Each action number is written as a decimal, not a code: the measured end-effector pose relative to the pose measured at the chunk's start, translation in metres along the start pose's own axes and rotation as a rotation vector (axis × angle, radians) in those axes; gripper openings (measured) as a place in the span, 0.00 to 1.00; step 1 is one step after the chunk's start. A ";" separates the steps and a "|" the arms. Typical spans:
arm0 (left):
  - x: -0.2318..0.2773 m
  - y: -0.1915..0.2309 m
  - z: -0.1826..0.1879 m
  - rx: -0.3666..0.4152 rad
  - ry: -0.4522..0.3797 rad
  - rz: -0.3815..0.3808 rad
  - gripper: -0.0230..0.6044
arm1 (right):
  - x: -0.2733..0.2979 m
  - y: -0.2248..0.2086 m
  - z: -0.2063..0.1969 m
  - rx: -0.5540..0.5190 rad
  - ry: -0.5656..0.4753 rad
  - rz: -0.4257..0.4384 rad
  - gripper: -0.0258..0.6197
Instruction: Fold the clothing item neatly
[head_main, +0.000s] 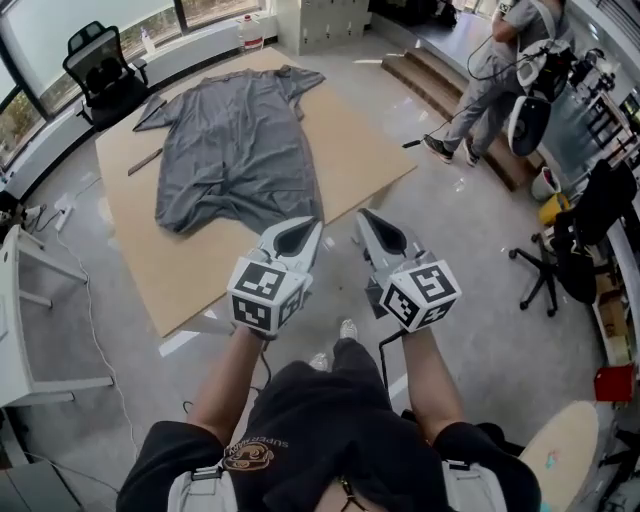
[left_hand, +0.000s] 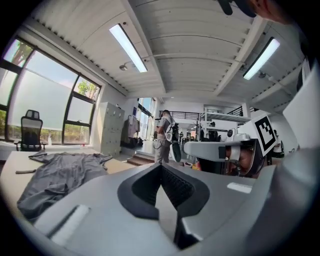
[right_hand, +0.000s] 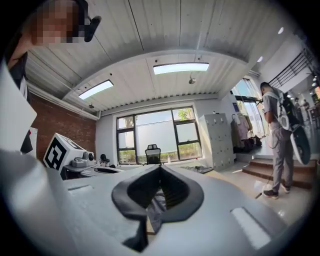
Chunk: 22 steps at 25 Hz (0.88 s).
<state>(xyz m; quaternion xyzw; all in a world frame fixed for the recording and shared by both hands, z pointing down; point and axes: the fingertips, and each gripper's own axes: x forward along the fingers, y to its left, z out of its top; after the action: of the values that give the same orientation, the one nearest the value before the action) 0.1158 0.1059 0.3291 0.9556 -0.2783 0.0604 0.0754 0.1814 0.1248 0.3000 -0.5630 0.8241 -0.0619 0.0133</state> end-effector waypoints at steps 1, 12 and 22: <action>-0.008 0.011 0.000 -0.004 -0.004 0.030 0.05 | 0.011 0.009 -0.002 -0.002 0.006 0.031 0.04; -0.051 0.089 -0.007 -0.044 -0.009 0.263 0.05 | 0.090 0.060 -0.012 -0.009 0.046 0.275 0.04; -0.003 0.124 -0.006 -0.060 0.012 0.351 0.05 | 0.137 0.011 -0.018 0.022 0.072 0.351 0.04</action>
<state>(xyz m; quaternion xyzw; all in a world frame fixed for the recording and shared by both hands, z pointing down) 0.0460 0.0048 0.3480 0.8892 -0.4423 0.0701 0.0941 0.1190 0.0028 0.3236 -0.4076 0.9089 -0.0878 0.0006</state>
